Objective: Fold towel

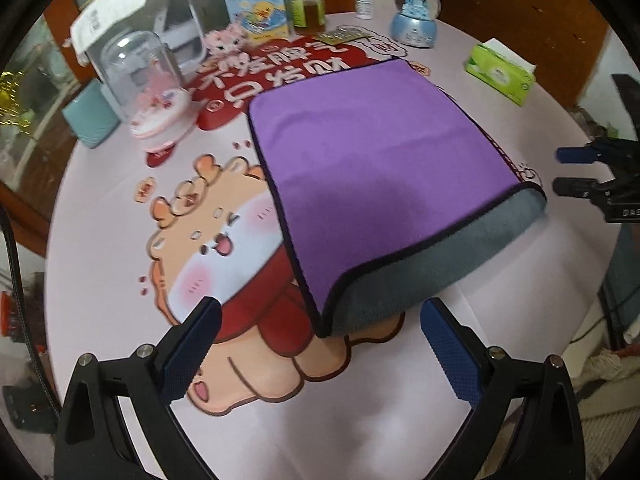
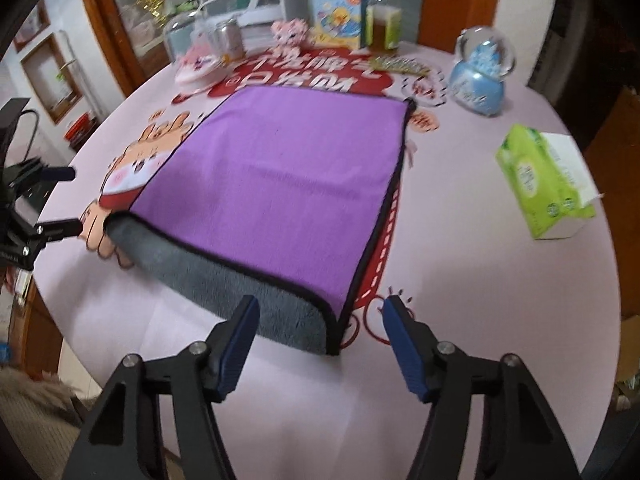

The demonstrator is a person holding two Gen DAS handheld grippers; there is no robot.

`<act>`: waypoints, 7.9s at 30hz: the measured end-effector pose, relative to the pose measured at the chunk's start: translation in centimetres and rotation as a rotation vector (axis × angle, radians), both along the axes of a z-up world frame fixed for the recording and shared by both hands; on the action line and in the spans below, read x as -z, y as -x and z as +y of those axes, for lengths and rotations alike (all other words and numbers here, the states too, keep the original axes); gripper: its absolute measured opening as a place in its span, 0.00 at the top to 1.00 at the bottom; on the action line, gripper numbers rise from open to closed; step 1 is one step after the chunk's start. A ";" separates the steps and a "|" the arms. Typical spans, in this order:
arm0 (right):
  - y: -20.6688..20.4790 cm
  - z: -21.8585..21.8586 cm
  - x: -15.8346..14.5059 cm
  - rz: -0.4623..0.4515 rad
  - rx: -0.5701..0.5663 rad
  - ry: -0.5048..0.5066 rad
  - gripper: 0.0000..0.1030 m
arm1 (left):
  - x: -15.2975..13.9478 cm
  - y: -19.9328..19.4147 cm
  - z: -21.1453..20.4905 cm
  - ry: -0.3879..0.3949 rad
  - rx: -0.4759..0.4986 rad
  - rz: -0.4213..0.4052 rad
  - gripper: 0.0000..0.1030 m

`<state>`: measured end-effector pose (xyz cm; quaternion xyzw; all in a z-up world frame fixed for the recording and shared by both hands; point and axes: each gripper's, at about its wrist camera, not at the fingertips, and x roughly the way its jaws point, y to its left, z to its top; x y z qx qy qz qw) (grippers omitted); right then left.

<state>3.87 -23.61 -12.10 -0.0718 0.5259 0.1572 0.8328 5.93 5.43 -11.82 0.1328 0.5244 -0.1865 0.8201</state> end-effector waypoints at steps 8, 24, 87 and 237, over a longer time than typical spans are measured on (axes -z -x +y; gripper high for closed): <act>-1.4 -0.7 2.4 0.078 -0.064 -0.029 0.51 | 2.1 -2.2 1.9 0.104 -0.005 0.106 0.17; -2.3 -1.1 4.6 0.169 -0.110 -0.065 0.64 | 4.7 -3.7 2.5 0.170 0.069 0.239 0.43; -18.6 0.4 -2.5 -0.183 0.156 0.019 0.96 | -1.3 -19.6 -1.3 0.027 -0.250 -0.068 0.94; 4.4 6.6 -14.5 -0.158 0.313 -0.015 0.40 | -13.8 5.5 -4.6 0.049 -0.521 -0.142 0.09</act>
